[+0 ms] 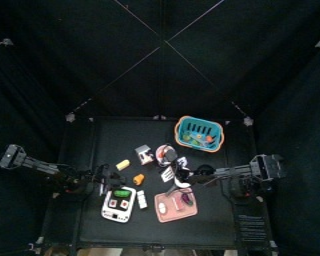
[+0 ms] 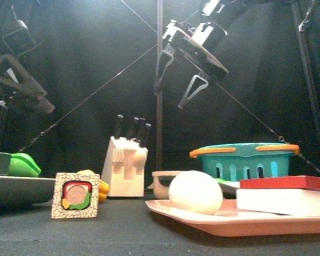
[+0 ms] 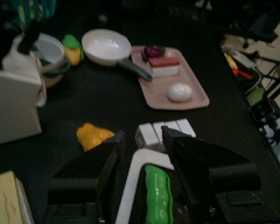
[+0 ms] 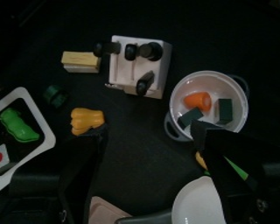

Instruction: Grab pairing knife

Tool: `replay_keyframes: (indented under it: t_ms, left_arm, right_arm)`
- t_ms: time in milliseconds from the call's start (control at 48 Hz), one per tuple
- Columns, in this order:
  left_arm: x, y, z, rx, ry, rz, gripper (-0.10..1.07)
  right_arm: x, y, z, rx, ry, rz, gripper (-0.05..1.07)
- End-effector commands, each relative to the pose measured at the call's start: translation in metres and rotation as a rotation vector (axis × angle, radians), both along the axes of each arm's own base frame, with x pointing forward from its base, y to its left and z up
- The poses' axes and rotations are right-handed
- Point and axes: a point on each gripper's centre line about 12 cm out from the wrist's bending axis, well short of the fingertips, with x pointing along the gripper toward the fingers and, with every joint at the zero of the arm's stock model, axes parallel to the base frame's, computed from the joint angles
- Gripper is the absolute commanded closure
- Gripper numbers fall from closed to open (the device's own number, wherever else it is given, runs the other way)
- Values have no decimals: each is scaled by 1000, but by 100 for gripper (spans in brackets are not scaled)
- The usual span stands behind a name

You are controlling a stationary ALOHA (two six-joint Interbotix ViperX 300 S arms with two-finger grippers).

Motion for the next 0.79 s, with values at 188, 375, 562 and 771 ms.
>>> replay_keyframes:
  t_ms: [188, 375, 562, 771]
  left_arm:
    - [1, 8, 9, 17, -87, 53, 19]
    - [3, 32, 15, 73, -103, 156, 19]
    - [2, 46, 19, 86, -101, 210, 19]
    - [2, 46, 16, 67, -81, 213, 19]
  right_arm:
    - [16, -41, -6, 66, -150, 38, 0]
    - [33, -46, -33, 51, -78, 42, 0]
    - [48, -31, -29, 29, -12, 0, 0]
    - [51, -11, -19, -15, 72, -54, 0]
